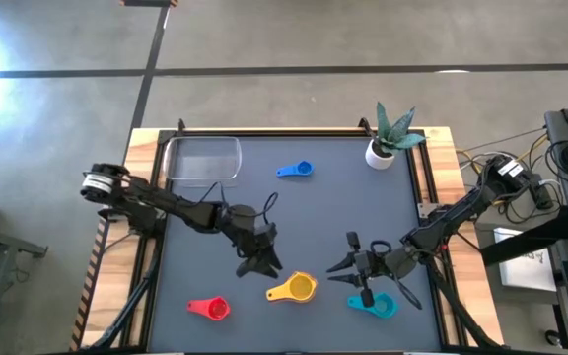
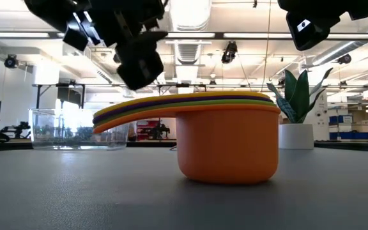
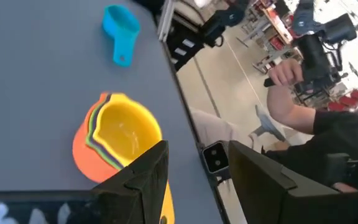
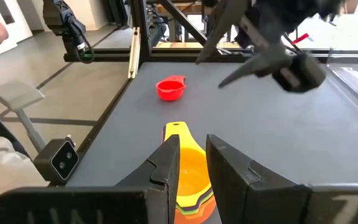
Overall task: Nest measuring cups in basket
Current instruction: Stack the light blue measuring cup on top of the yellow measuring cup
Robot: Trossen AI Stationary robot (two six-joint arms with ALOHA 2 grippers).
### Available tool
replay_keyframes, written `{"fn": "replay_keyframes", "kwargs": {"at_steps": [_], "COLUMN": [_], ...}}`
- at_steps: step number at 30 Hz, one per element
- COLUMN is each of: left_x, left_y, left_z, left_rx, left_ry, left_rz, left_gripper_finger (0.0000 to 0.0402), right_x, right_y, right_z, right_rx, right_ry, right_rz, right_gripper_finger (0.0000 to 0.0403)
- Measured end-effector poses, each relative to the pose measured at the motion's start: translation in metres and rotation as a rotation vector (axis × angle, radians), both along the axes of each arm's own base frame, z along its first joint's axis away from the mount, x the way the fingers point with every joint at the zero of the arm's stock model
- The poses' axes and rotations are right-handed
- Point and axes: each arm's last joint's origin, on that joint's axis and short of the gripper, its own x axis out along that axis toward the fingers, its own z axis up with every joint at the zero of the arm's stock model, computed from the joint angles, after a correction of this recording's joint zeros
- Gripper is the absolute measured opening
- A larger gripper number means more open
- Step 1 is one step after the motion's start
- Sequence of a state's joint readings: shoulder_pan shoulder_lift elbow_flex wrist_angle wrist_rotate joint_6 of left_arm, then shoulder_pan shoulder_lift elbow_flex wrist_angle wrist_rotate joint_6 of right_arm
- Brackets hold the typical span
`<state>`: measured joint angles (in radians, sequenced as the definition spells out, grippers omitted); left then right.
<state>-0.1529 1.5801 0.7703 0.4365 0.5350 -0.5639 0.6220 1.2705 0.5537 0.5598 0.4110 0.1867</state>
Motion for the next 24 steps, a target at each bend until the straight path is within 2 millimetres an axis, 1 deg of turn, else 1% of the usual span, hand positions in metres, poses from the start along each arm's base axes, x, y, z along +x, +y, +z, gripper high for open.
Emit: {"fn": "replay_keyframes", "kwargs": {"at_steps": [5,10,15,20,24], "left_x": [-0.009,-0.014,-0.021,-0.033,-0.047], "left_y": [0.011,0.021,0.027,0.04,0.051], "left_z": [0.011,0.023,0.034,0.048,0.05], "left_rx": [0.072,0.142,0.191,0.198,0.196], "left_ry": [-0.004,-0.064,-0.143,-0.243,-0.356], "left_rz": [0.028,0.081,0.079,0.128,0.175], "left_gripper_finger": [0.015,0.015,0.015,0.015,0.015], "right_x": [0.0,0.0,0.0,0.0,0.0], "right_y": [0.001,0.001,0.001,0.001,0.0], "right_z": [0.0,0.001,0.001,0.001,0.0], "right_rx": [-0.004,-0.012,-0.01,-0.007,-0.006], "right_ry": [-0.002,-0.008,-0.008,-0.008,0.002], "right_rz": [0.004,0.006,0.006,0.004,0.002], "right_gripper_finger": [0.0068,0.0068,0.0068,0.0068,0.0068]}}
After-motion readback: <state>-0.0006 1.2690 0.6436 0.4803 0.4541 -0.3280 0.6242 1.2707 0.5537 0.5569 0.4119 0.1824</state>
